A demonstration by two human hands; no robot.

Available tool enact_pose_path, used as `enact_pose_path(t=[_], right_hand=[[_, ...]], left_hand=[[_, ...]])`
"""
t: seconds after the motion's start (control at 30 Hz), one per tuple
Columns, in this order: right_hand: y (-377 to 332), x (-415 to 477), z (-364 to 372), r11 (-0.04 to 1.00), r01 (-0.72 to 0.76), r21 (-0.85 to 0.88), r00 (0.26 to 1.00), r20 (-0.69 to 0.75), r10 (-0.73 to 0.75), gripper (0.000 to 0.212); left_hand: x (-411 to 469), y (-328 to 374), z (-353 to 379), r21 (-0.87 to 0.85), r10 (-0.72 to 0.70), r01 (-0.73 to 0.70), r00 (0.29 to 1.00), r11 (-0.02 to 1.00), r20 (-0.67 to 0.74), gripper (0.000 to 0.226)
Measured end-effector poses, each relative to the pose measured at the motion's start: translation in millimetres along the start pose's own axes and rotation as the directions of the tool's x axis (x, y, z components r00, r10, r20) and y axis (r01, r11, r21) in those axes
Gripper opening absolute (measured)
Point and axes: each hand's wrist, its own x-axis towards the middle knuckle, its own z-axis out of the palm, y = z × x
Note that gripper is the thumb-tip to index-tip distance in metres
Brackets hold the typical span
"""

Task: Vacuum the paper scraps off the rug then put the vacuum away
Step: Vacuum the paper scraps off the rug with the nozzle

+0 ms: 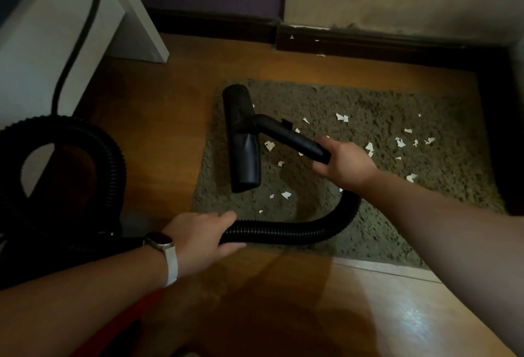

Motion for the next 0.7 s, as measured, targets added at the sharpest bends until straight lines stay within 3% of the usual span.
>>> enact_pose_path(t=[0.17, 0.27, 0.47, 0.7], right_hand=[[-14, -3, 7, 1.0, 0.014, 0.013, 0.997, 0.073, -0.015, 0.029], [-22, -9, 12, 0.998, 0.044, -0.033, 0.997, 0.069, -0.042, 0.027], [-11, -21, 18, 0.997, -0.04, -0.065, 0.996, 0.072, 0.044, 0.031], [-16, -23, 20, 0.986, -0.014, -0.164, 0.994, 0.101, 0.031, 0.033]], left_hand=[[-6, -10, 15, 0.053, 0.137, -0.131, 0.982, 0.99, -0.13, 0.061], [-5, -17, 28, 0.056, 0.228, -0.221, 0.938, 0.974, -0.259, 0.054], [-5, -20, 33, 0.031, 0.276, -0.279, 0.921, 0.96, -0.275, 0.046], [-2, -19, 38, 0.048, 0.288, -0.284, 0.931, 0.958, -0.223, 0.047]])
